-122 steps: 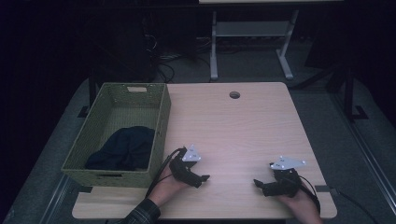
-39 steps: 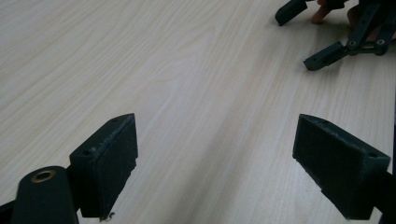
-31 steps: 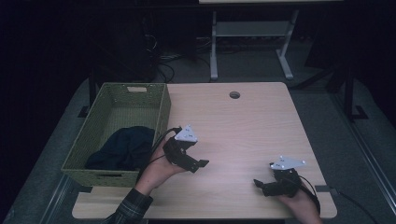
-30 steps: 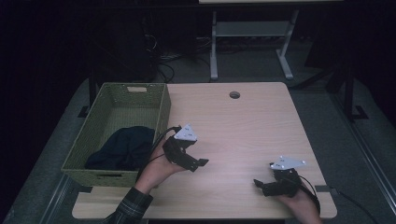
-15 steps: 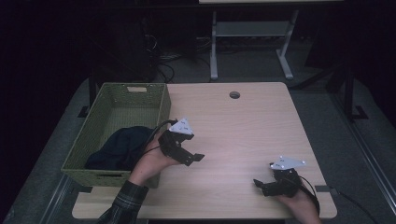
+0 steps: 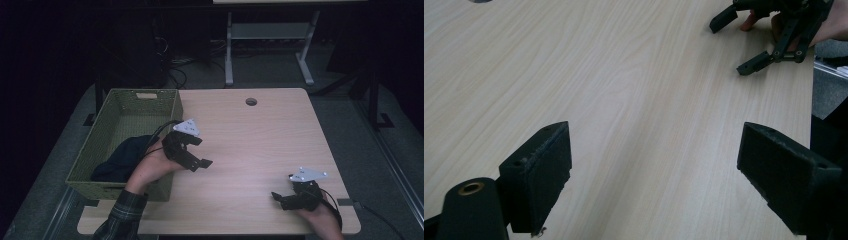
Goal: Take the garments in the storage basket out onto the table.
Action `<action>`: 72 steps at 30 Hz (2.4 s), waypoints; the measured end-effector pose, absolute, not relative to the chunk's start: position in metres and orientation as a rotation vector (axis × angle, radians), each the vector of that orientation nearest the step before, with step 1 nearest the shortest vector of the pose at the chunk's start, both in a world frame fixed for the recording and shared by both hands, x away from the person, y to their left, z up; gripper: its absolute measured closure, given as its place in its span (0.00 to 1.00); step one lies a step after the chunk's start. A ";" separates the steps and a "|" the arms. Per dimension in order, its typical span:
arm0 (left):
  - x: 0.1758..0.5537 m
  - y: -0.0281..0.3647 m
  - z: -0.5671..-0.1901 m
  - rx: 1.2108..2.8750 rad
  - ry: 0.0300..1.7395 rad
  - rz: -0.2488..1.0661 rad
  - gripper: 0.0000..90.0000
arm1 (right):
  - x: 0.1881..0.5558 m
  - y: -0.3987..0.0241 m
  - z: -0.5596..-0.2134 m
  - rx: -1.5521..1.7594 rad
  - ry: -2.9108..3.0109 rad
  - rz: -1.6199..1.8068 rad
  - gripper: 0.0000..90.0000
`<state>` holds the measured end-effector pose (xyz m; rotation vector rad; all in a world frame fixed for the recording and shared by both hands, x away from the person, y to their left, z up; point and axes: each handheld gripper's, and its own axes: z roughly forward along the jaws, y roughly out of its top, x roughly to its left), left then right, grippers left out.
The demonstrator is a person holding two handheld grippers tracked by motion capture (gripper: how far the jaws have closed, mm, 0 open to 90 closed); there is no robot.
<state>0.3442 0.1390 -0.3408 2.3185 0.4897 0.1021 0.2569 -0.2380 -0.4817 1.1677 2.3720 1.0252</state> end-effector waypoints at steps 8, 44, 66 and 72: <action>0.345 0.149 -0.335 2.320 0.506 0.120 0.15 | 0.257 -0.238 -0.482 1.162 2.371 1.026 0.10; 0.346 0.215 -0.309 2.290 0.650 0.259 0.15 | 0.257 -0.238 -0.482 1.162 2.372 1.026 0.10; 0.347 0.263 -0.303 2.294 0.778 0.383 0.16 | 0.257 -0.238 -0.482 1.163 2.372 1.026 0.10; 0.347 0.278 -0.303 2.287 0.818 0.407 0.16 | 0.257 -0.238 -0.482 1.161 2.372 1.026 0.10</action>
